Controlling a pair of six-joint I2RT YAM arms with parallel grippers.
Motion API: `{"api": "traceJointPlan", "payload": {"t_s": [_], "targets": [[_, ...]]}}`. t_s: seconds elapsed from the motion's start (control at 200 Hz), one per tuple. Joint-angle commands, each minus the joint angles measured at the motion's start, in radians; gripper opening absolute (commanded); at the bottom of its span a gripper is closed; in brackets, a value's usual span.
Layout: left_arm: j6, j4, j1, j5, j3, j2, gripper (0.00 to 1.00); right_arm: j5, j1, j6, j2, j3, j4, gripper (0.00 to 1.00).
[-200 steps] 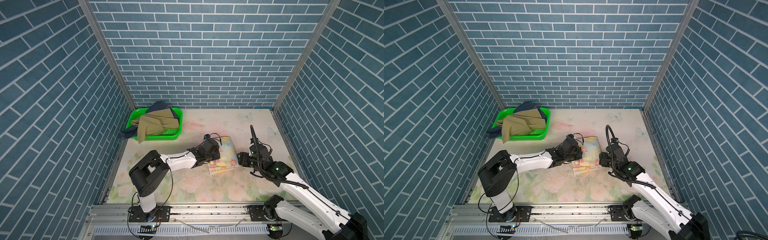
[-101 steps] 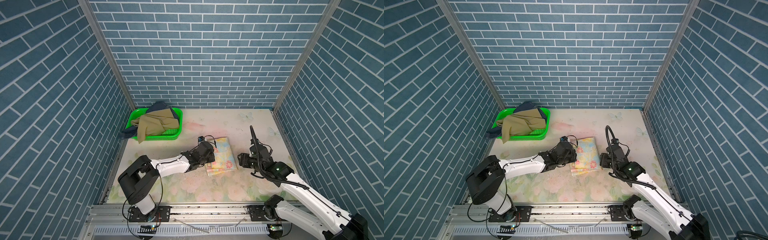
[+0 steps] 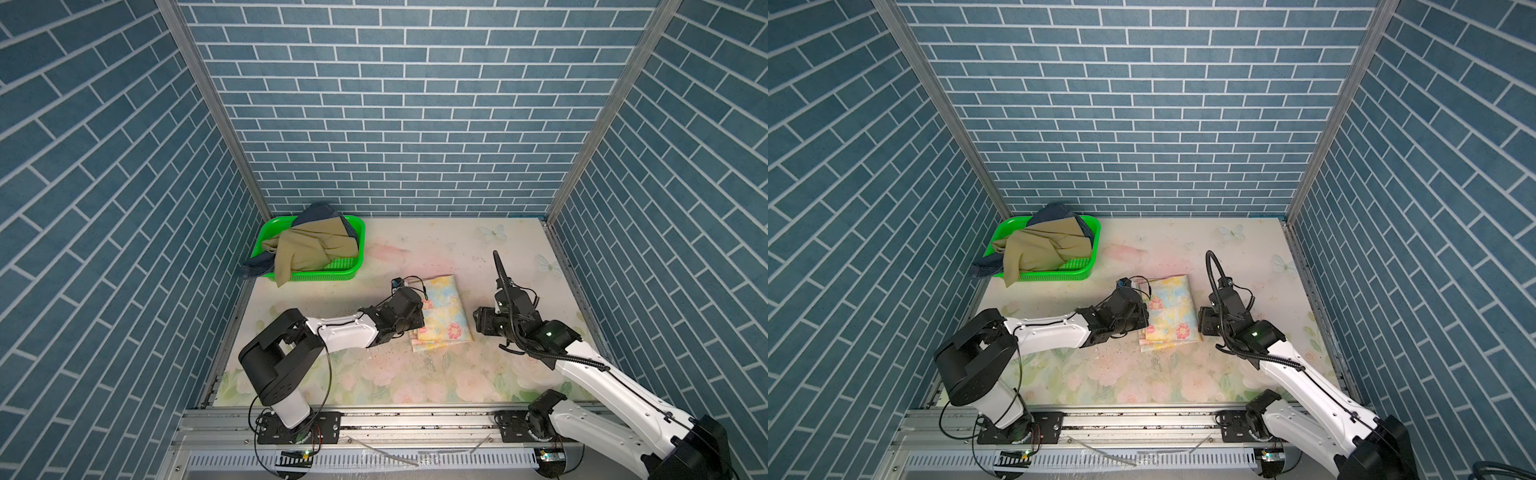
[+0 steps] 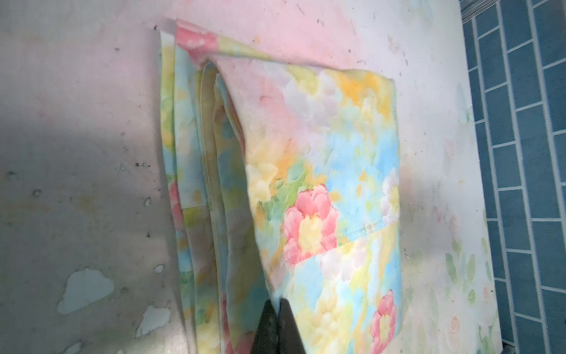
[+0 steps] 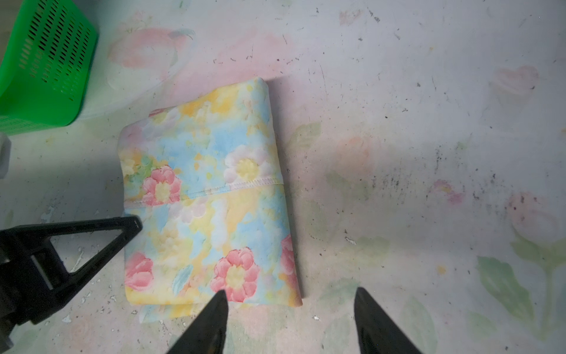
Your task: Fold and stack the skirts
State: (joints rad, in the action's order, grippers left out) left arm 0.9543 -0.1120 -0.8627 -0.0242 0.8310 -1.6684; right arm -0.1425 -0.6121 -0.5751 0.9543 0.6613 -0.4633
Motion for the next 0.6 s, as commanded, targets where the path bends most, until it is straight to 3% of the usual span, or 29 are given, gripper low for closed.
{"api": "traceJointPlan", "payload": {"t_s": [0.0, 0.345, 0.59], "targets": [[-0.001, -0.003, 0.013, -0.005, -0.022, -0.012, 0.00, 0.024, 0.003, 0.033, 0.040, -0.012, 0.051, 0.66], [-0.052, 0.093, 0.005, -0.029, 0.066, 0.042, 0.00, 0.075, 0.047, 0.053, 0.108, -0.009, 0.112, 0.68], [-0.096, 0.178, -0.051, -0.075, 0.156, 0.083, 0.00, 0.068, 0.080, 0.078, 0.105, -0.009, 0.098, 0.69]]}}
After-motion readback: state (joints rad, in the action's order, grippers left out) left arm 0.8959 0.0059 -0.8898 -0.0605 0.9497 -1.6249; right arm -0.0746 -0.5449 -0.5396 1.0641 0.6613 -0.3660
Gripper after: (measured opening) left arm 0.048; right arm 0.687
